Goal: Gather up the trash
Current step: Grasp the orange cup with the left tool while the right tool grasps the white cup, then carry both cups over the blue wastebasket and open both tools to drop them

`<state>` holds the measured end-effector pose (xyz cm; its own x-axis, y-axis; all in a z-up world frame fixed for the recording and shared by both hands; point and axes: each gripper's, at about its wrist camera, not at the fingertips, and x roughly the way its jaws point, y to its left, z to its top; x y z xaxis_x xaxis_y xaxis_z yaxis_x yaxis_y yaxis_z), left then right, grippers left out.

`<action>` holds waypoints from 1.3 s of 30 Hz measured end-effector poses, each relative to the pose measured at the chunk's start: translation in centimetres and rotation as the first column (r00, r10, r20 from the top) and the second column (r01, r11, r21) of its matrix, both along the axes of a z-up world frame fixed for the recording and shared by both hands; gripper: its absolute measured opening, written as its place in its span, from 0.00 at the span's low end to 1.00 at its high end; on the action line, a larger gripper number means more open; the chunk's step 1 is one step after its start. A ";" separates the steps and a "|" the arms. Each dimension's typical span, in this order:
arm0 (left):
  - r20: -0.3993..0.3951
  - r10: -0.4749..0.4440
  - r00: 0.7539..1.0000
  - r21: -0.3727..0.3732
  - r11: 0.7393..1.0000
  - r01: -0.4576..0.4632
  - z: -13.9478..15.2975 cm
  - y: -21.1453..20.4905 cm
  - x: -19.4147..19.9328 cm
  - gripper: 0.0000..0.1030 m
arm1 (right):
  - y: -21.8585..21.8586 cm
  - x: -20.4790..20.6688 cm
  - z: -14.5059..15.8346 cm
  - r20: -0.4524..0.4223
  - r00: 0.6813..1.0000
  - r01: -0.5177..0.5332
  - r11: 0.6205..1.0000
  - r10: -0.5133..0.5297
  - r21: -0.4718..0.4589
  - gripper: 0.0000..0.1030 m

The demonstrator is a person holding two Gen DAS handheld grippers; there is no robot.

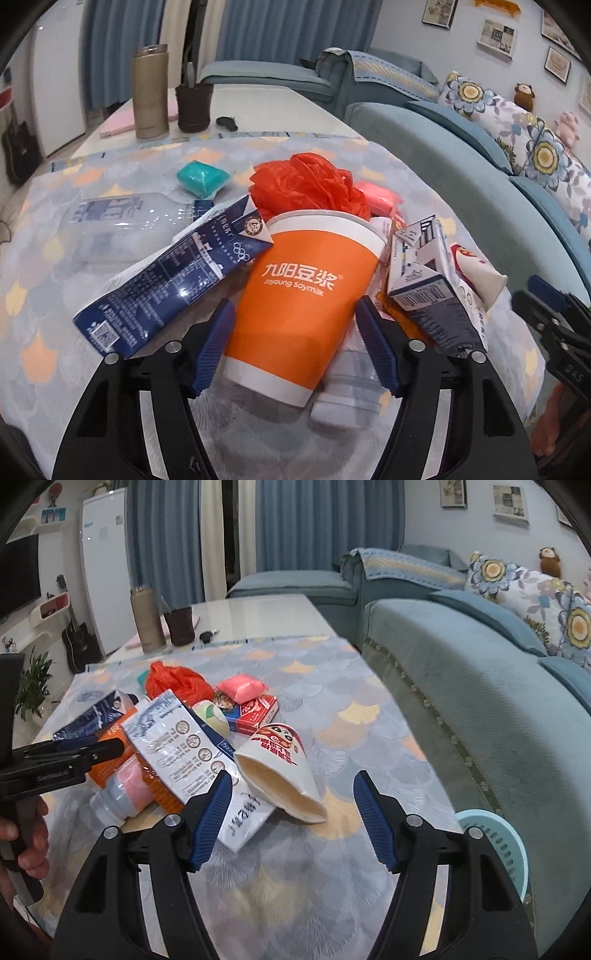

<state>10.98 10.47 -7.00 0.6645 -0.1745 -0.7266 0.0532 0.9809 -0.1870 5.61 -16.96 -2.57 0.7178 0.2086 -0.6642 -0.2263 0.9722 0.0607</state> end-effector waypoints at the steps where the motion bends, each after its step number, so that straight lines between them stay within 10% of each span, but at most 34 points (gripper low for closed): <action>1: -0.006 0.000 1.000 -0.008 1.000 0.000 -0.1 0.2 0.3 0.68 | 0.1 0.5 -0.3 -0.015 1.000 -0.007 1.000 0.007 0.004 0.62; 9: -0.044 0.013 0.999 -0.104 0.994 -0.017 -1.2 0.9 2.3 0.72 | 0.8 4.9 -2.1 -0.104 0.995 -0.010 1.000 0.010 0.006 0.62; 13: -0.043 0.015 0.999 -0.117 0.993 -0.020 -1.3 0.7 2.4 0.71 | 0.6 6.1 -2.2 -0.129 0.992 -0.012 1.000 0.015 0.025 0.41; 18: -0.035 0.017 0.999 -0.085 0.996 -0.020 -1.3 0.2 2.1 0.71 | 0.1 7.3 -3.4 -0.193 0.981 -0.002 1.000 0.008 0.031 0.39; 26: 0.020 0.046 0.999 -0.058 0.997 -0.045 -0.7 -0.5 0.9 0.66 | -2.0 5.9 -2.1 -0.127 0.992 0.023 0.997 -0.013 0.076 0.27; 39: 0.350 -0.050 0.935 -0.155 0.982 0.110 8.4 -4.0 -6.4 0.66 | -8.8 -0.5 3.7 0.051 0.982 0.174 0.979 -0.180 0.108 0.27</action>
<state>4.60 6.44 1.43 0.8464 -0.3378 -0.4116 0.2205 0.9260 -0.3065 5.15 -25.76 1.17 0.7877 0.1397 -0.6001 -0.0578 0.9864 0.1538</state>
